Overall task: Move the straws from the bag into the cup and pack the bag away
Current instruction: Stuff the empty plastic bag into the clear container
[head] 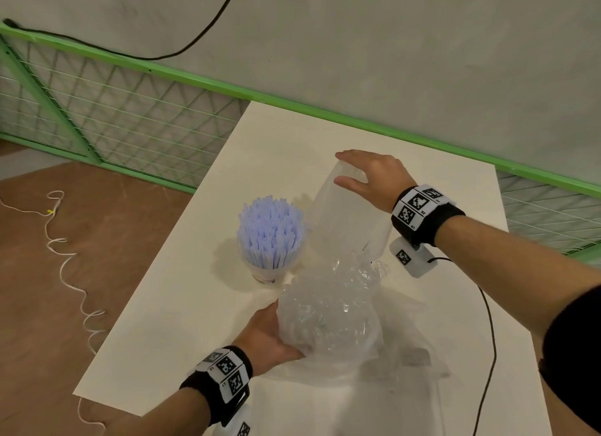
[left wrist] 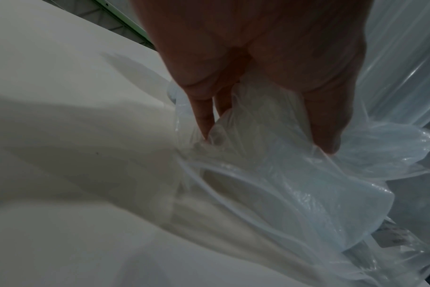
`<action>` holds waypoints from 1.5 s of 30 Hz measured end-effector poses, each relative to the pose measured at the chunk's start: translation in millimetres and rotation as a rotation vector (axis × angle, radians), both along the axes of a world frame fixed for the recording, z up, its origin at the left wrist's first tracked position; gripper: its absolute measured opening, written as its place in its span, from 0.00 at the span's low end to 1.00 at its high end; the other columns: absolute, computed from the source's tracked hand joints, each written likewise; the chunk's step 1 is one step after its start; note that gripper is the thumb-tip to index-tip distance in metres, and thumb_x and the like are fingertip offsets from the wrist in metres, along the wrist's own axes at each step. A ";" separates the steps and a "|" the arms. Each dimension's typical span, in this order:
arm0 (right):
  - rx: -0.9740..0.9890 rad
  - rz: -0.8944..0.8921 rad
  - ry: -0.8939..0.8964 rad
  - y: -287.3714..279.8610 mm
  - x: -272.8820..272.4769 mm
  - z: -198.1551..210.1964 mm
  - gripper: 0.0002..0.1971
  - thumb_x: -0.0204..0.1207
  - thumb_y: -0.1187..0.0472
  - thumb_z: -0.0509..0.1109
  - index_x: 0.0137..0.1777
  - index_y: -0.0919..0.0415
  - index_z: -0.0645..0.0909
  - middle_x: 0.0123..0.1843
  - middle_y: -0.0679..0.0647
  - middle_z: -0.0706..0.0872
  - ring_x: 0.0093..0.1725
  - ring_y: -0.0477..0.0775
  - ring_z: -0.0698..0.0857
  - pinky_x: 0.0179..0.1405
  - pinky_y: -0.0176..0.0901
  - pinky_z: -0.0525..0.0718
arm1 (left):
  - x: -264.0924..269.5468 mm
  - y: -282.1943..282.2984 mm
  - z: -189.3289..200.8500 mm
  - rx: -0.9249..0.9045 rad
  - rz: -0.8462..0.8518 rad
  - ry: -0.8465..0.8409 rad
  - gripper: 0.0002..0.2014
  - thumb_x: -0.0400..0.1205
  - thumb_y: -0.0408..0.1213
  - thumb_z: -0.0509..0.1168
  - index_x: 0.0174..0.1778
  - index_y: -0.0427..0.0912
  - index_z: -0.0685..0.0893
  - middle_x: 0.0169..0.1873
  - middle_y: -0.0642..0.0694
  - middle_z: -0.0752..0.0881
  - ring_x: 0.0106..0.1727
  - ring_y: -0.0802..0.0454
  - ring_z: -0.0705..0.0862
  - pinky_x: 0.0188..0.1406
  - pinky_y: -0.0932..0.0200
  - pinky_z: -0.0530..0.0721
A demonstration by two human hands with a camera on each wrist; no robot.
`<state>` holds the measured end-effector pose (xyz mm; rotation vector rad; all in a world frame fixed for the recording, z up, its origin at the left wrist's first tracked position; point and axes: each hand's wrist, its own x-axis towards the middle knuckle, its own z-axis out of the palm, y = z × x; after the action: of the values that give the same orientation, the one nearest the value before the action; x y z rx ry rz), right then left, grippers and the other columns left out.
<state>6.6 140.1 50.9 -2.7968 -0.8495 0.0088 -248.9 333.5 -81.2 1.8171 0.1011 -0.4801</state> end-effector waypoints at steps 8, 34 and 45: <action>0.184 -0.049 -0.063 -3.0 -4.8 -3.1 0.21 0.79 0.45 0.72 0.67 0.54 0.85 0.72 0.49 0.83 0.71 0.52 0.82 0.71 0.54 0.78 | 0.2 -0.3 3.6 0.021 -0.015 0.018 0.38 0.59 0.53 0.83 0.66 0.57 0.79 0.55 0.63 0.88 0.59 0.68 0.84 0.66 0.59 0.82; 0.302 0.087 0.289 -47.5 -206.0 26.0 0.39 0.71 0.50 0.79 0.80 0.44 0.66 0.75 0.34 0.73 0.67 0.26 0.72 0.66 0.23 0.70 | -6.5 -2.2 10.3 -0.028 0.052 0.018 0.37 0.61 0.21 0.83 0.65 0.40 0.77 0.46 0.56 0.88 0.47 0.76 0.85 0.44 0.78 0.79; 0.551 0.013 0.067 -32.9 -209.3 2.0 0.13 0.72 0.63 0.78 0.55 0.58 0.84 0.48 0.43 0.84 0.49 0.40 0.81 0.51 0.30 0.78 | -13.2 5.0 34.1 -0.160 0.050 -0.034 0.58 0.48 0.42 0.91 0.74 0.48 0.69 0.66 0.51 0.83 0.69 0.56 0.81 0.71 0.47 0.79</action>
<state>-202.8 107.2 52.8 -2.2625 -0.7210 -0.1116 -262.0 338.5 -47.1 1.6614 0.0824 -0.4098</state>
